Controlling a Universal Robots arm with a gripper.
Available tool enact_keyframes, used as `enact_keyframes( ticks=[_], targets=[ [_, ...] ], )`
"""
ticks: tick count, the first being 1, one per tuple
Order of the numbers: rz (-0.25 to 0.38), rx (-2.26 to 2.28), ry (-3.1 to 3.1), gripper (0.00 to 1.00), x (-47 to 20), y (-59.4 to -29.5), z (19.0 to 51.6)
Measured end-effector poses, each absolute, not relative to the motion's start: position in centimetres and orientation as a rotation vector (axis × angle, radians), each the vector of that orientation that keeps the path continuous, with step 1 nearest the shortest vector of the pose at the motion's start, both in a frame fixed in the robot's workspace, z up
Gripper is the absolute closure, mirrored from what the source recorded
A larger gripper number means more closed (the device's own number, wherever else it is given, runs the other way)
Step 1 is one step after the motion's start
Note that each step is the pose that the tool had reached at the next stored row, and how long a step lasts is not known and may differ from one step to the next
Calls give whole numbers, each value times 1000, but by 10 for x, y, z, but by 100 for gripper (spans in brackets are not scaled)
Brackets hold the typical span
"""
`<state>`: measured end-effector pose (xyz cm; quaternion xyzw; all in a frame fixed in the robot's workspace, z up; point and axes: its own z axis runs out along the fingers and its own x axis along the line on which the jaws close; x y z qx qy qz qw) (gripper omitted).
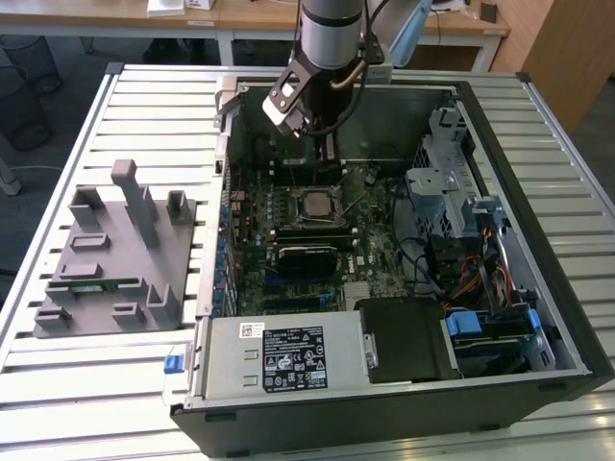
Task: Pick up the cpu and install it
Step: 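Close the cpu cover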
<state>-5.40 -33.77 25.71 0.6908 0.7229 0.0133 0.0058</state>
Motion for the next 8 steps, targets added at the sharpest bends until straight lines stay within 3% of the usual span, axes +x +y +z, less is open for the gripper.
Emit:
enact_keyframes(
  ticks=[8],
  targets=[
    [41, 2162, 2263, 89, -54, -339, 270]
  ],
)
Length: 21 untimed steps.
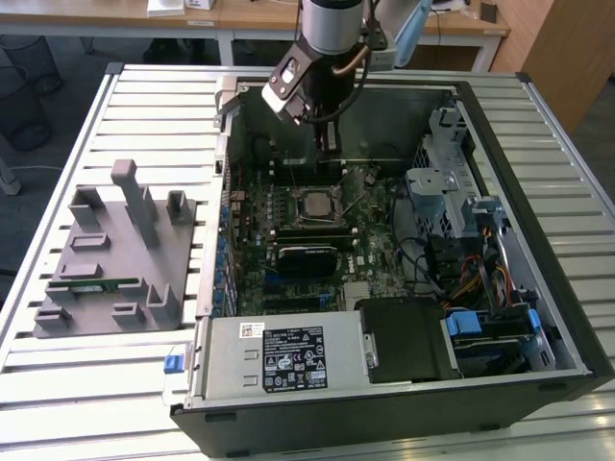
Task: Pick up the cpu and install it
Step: 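Close the cpu cover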
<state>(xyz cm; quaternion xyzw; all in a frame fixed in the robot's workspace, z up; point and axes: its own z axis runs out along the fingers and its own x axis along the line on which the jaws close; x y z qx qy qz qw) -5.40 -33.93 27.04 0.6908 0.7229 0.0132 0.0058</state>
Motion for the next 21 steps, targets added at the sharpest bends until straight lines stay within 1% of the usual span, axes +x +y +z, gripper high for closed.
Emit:
enact_keyframes(
  ticks=[6, 21],
  targets=[
    [41, 2166, 2259, 89, -54, -350, 270],
    [37, 2169, 2261, 89, -19, -350, 270]
  ],
)
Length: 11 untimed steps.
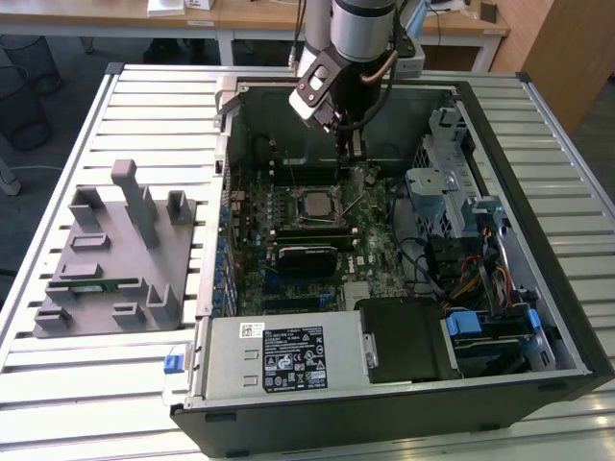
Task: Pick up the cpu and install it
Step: 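Close the cpu cover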
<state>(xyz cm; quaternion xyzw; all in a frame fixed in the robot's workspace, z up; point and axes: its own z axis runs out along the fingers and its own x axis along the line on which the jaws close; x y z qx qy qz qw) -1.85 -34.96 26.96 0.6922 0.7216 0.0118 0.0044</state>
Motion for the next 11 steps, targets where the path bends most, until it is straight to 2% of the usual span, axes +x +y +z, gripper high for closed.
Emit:
enact_keyframes(
  ticks=[11],
  targets=[
    [35, 2169, 2261, 89, -7, -348, 267]
  ],
)
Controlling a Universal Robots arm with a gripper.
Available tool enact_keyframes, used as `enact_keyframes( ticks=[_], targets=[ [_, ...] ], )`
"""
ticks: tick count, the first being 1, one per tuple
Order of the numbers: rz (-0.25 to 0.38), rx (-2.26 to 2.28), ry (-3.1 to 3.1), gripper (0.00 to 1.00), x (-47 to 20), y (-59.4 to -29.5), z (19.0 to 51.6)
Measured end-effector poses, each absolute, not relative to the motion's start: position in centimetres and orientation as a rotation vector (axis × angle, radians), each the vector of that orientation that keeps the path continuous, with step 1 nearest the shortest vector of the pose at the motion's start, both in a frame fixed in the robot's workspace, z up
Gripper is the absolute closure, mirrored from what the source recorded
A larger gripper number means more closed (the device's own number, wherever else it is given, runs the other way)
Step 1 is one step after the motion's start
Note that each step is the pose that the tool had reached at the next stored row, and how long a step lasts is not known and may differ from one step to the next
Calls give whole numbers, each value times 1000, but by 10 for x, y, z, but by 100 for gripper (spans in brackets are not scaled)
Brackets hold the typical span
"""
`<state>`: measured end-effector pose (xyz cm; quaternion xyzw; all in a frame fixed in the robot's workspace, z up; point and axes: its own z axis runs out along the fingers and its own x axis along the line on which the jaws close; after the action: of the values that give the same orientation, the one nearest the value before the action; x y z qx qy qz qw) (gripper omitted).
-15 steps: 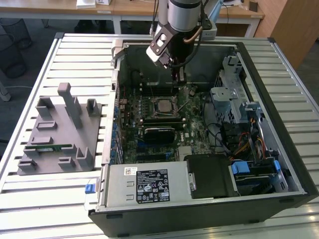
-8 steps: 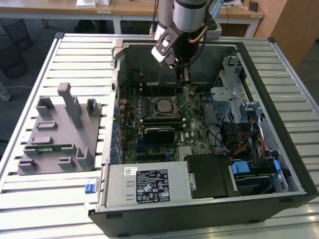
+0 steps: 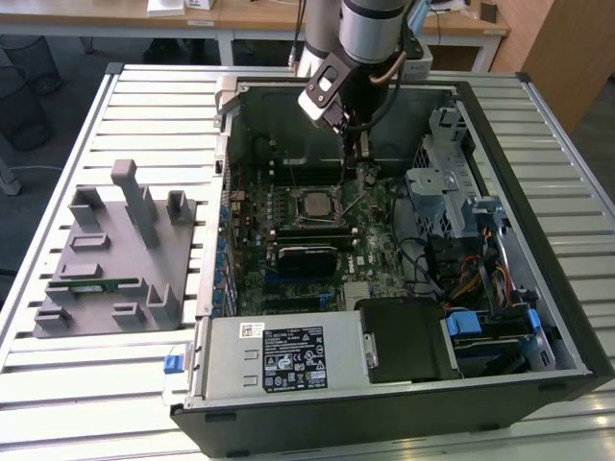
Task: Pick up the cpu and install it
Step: 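Close the cpu cover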
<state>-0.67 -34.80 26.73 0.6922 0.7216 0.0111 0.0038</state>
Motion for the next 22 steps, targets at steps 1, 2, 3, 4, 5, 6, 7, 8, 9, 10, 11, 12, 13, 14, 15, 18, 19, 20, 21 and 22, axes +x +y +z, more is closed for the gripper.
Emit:
enact_keyframes(
  ticks=[1, 2, 3, 4, 5, 6, 7, 8, 9, 10, 11, 12, 13, 14, 15, 18, 19, 20, 21, 22],
  targets=[
    [35, 2169, 2262, 89, -6, -348, 267],
    [35, 2170, 2262, 89, -5, -348, 266],
    [34, 2170, 2262, 89, -4, -348, 266],
    [33, 2170, 2262, 89, -2, -348, 266],
    [33, 2170, 2263, 89, -1, -348, 266],
    [32, 2171, 2263, 89, 1, -347, 265],
    [31, 2171, 2263, 89, 3, -347, 265],
    [31, 2172, 2264, 89, 4, -347, 265],
    [30, 2172, 2264, 89, 5, -346, 264],
    [29, 2172, 2264, 89, 7, -346, 264],
    [29, 2172, 2265, 89, 8, -346, 264],
    [28, 2172, 2265, 89, 10, -345, 264],
    [28, 2173, 2265, 89, 12, -345, 264],
    [28, 2173, 2265, 89, 14, -345, 263],
    [28, 2173, 2265, 89, 15, -345, 263],
    [28, 2172, 2265, 89, 19, -344, 263],
    [28, 2172, 2265, 89, 20, -344, 262],
    [28, 2172, 2266, 89, 21, -343, 262],
    [28, 2171, 2266, 89, 23, -343, 262],
    [28, 2171, 2267, 89, 24, -343, 262]
  ],
)
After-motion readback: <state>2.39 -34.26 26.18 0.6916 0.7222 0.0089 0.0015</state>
